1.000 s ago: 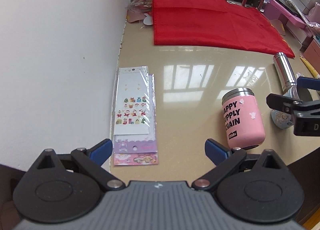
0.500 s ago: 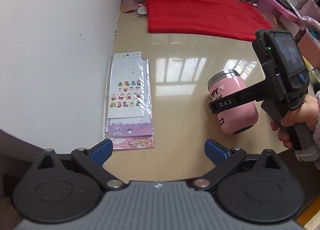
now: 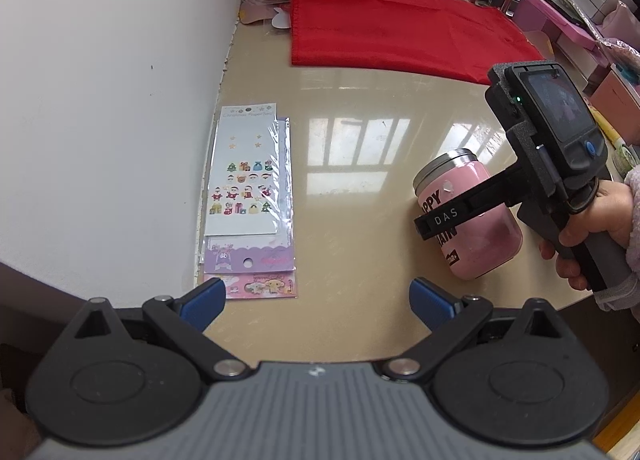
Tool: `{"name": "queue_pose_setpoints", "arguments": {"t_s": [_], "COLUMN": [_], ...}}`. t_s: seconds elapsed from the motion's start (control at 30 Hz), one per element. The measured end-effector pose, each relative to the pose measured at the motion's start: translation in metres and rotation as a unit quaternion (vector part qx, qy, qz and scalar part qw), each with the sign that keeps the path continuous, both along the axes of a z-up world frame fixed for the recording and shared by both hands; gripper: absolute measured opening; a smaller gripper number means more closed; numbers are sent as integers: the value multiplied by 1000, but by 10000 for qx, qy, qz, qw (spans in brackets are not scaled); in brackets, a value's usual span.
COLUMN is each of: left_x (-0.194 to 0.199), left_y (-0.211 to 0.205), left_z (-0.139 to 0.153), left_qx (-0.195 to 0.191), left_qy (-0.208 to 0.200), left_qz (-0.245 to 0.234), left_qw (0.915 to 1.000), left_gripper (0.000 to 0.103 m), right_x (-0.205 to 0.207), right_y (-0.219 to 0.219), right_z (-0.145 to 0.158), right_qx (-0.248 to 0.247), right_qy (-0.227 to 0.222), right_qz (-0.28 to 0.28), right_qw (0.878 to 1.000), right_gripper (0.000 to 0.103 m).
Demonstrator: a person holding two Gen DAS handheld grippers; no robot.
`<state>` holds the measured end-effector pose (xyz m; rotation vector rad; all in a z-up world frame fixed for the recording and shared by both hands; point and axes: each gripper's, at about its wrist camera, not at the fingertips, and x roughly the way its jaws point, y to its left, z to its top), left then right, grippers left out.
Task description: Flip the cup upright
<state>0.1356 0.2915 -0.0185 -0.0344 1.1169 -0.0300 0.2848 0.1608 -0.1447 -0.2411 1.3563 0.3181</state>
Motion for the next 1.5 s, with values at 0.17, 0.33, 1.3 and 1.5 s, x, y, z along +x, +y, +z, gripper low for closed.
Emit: {"name": "queue_pose_setpoints", "arguments": {"t_s": [0.17,0.33,1.3,1.5], "left_x": [-2,0,-23,-29], "left_y": [-2,-2,-3,-9], "left_z": [-1,-1,-10,-2], "left_qx": [6,-46,-292,-322], "left_qy": [36,-20,-764,-1001], "left_qz": [26,59,162,79], "left_qw": [10000,10000,9965,9944], "left_gripper": [101,101,100,101], "right_x": [18,13,-81,-95], "right_y": [-8,-15,-54,-59], "right_z": [-2,6,20,31], "right_qx": [200,346,1070,1157], "right_qy": [386,295,-2916,-3225], "right_qz": [-354,-471,-274,-292], "right_qw": [9984,9979,9502,9390], "right_gripper": [84,84,84,93]}}
